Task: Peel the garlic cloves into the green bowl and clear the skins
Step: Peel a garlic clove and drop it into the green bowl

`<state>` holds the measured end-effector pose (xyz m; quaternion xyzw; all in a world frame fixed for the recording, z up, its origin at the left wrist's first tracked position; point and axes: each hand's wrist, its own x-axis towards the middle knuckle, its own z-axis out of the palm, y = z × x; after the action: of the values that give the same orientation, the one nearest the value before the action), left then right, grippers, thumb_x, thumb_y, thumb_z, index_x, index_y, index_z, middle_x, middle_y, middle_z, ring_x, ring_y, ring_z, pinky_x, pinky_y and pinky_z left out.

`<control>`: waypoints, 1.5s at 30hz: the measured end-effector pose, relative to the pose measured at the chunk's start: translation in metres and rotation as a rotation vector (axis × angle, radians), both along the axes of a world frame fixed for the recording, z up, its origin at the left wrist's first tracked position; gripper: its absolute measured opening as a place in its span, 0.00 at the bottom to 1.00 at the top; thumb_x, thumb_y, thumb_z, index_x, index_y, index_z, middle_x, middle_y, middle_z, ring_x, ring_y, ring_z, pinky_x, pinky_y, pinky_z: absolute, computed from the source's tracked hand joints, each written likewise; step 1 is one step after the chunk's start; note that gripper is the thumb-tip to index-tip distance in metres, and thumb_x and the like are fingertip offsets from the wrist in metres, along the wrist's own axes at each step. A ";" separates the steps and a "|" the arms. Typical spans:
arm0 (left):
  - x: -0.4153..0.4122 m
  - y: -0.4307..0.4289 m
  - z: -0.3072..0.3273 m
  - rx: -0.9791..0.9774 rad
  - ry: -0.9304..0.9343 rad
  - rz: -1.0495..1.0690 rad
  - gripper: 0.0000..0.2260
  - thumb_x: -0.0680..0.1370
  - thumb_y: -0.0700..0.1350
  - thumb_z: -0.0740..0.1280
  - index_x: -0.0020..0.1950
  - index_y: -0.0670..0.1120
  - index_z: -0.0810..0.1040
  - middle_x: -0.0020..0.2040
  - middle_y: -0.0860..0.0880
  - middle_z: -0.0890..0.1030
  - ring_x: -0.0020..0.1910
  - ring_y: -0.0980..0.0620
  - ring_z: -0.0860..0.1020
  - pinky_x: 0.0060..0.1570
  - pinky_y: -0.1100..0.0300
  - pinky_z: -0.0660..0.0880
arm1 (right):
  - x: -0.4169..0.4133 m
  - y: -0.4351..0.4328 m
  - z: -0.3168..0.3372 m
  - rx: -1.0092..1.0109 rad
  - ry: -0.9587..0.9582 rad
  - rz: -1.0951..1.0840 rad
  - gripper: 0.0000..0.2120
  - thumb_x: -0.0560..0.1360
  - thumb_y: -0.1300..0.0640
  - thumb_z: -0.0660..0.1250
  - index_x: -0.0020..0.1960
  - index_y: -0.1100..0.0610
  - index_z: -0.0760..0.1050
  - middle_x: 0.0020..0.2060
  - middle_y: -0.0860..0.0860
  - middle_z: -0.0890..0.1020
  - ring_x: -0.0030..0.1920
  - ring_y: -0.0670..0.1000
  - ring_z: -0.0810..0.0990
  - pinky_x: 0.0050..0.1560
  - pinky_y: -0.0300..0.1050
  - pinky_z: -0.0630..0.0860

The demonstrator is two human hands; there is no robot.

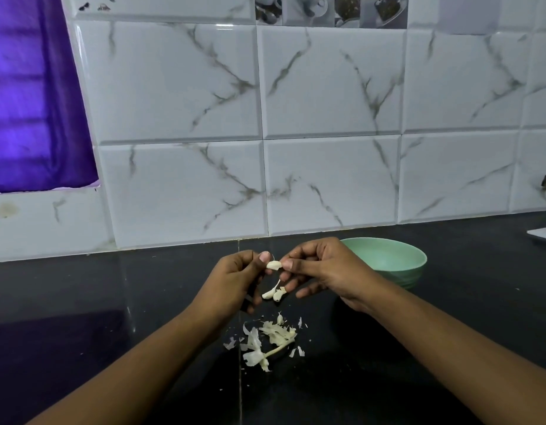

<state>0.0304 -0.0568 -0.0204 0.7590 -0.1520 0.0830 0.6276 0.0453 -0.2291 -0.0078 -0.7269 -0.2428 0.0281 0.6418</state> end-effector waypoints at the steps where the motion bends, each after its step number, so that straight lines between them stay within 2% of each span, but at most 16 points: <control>1: -0.001 0.000 0.000 -0.001 -0.017 0.003 0.13 0.79 0.50 0.62 0.41 0.42 0.77 0.28 0.52 0.71 0.22 0.54 0.70 0.22 0.63 0.67 | 0.000 0.000 0.000 0.001 -0.017 -0.024 0.03 0.75 0.63 0.67 0.44 0.62 0.78 0.32 0.52 0.82 0.31 0.47 0.82 0.30 0.37 0.78; 7: -0.004 -0.002 0.002 -0.048 0.019 -0.058 0.07 0.75 0.44 0.67 0.41 0.42 0.81 0.34 0.49 0.81 0.26 0.54 0.77 0.24 0.63 0.72 | 0.004 0.000 -0.002 -0.006 -0.124 -0.120 0.05 0.75 0.65 0.68 0.40 0.60 0.78 0.30 0.52 0.81 0.30 0.47 0.81 0.32 0.38 0.78; 10: -0.003 -0.002 0.001 -0.069 0.040 -0.055 0.07 0.76 0.42 0.67 0.41 0.42 0.82 0.35 0.48 0.82 0.27 0.55 0.78 0.25 0.64 0.73 | 0.004 0.000 -0.002 -0.026 -0.163 -0.115 0.01 0.73 0.64 0.70 0.43 0.61 0.79 0.35 0.59 0.83 0.34 0.48 0.82 0.33 0.37 0.77; 12: -0.003 -0.002 0.001 -0.089 0.052 -0.047 0.07 0.77 0.41 0.66 0.42 0.41 0.81 0.35 0.47 0.83 0.28 0.56 0.79 0.26 0.65 0.73 | 0.005 0.000 -0.002 -0.044 -0.192 -0.121 0.02 0.72 0.65 0.71 0.44 0.61 0.79 0.38 0.61 0.84 0.37 0.50 0.83 0.34 0.38 0.77; 16: -0.003 -0.002 0.002 -0.095 0.057 -0.062 0.06 0.77 0.40 0.66 0.44 0.40 0.82 0.37 0.46 0.84 0.32 0.55 0.81 0.30 0.65 0.75 | 0.006 -0.001 -0.004 -0.092 -0.346 -0.204 0.06 0.69 0.64 0.74 0.40 0.56 0.80 0.34 0.55 0.83 0.37 0.56 0.84 0.37 0.45 0.81; 18: -0.003 -0.002 0.002 -0.090 0.045 -0.061 0.06 0.77 0.39 0.66 0.45 0.40 0.82 0.38 0.45 0.84 0.34 0.55 0.82 0.31 0.65 0.76 | 0.005 -0.002 -0.003 -0.112 -0.397 -0.220 0.08 0.69 0.64 0.75 0.38 0.53 0.79 0.32 0.51 0.83 0.36 0.55 0.83 0.36 0.46 0.81; 22: -0.006 -0.002 0.004 -0.017 -0.018 -0.042 0.05 0.76 0.39 0.67 0.46 0.41 0.83 0.40 0.43 0.85 0.35 0.55 0.83 0.33 0.65 0.77 | 0.003 -0.005 0.004 -0.177 -0.367 -0.138 0.08 0.71 0.64 0.73 0.40 0.54 0.77 0.33 0.51 0.81 0.34 0.50 0.82 0.34 0.44 0.78; 30: -0.007 -0.001 0.003 0.168 -0.154 0.017 0.03 0.75 0.41 0.70 0.44 0.44 0.84 0.36 0.46 0.85 0.36 0.53 0.83 0.34 0.67 0.75 | 0.003 -0.010 0.004 -0.301 -0.330 -0.067 0.08 0.73 0.63 0.71 0.40 0.53 0.74 0.32 0.44 0.80 0.35 0.48 0.83 0.34 0.42 0.79; 33: -0.005 0.000 0.002 0.191 -0.176 0.029 0.03 0.74 0.42 0.71 0.43 0.45 0.84 0.35 0.46 0.85 0.34 0.54 0.83 0.34 0.67 0.75 | 0.003 -0.011 0.006 -0.365 -0.371 -0.072 0.08 0.74 0.62 0.70 0.40 0.52 0.73 0.32 0.45 0.80 0.36 0.48 0.83 0.35 0.43 0.79; 37: -0.005 -0.001 0.001 0.068 -0.140 0.004 0.02 0.74 0.39 0.71 0.44 0.43 0.83 0.37 0.42 0.84 0.35 0.52 0.83 0.34 0.65 0.77 | 0.002 -0.007 0.004 -0.380 -0.407 -0.095 0.07 0.75 0.61 0.68 0.42 0.53 0.72 0.29 0.46 0.80 0.33 0.49 0.83 0.34 0.44 0.79; 42: -0.005 -0.006 0.000 -0.121 -0.003 -0.076 0.04 0.74 0.40 0.69 0.46 0.40 0.81 0.38 0.43 0.84 0.38 0.53 0.83 0.39 0.63 0.80 | 0.002 -0.003 0.000 -0.314 -0.465 -0.154 0.08 0.75 0.59 0.67 0.40 0.50 0.72 0.26 0.46 0.76 0.29 0.48 0.78 0.36 0.53 0.79; 45: -0.003 -0.008 -0.002 -0.231 0.072 -0.095 0.05 0.75 0.40 0.68 0.47 0.39 0.80 0.36 0.45 0.84 0.36 0.56 0.82 0.37 0.65 0.79 | 0.001 -0.002 0.000 -0.368 -0.558 -0.170 0.06 0.73 0.56 0.68 0.39 0.49 0.72 0.26 0.44 0.76 0.30 0.46 0.76 0.36 0.50 0.77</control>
<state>0.0269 -0.0650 -0.0224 0.6762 -0.1546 0.0425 0.7190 0.0466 -0.2311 -0.0082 -0.8278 -0.3385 -0.1819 0.4088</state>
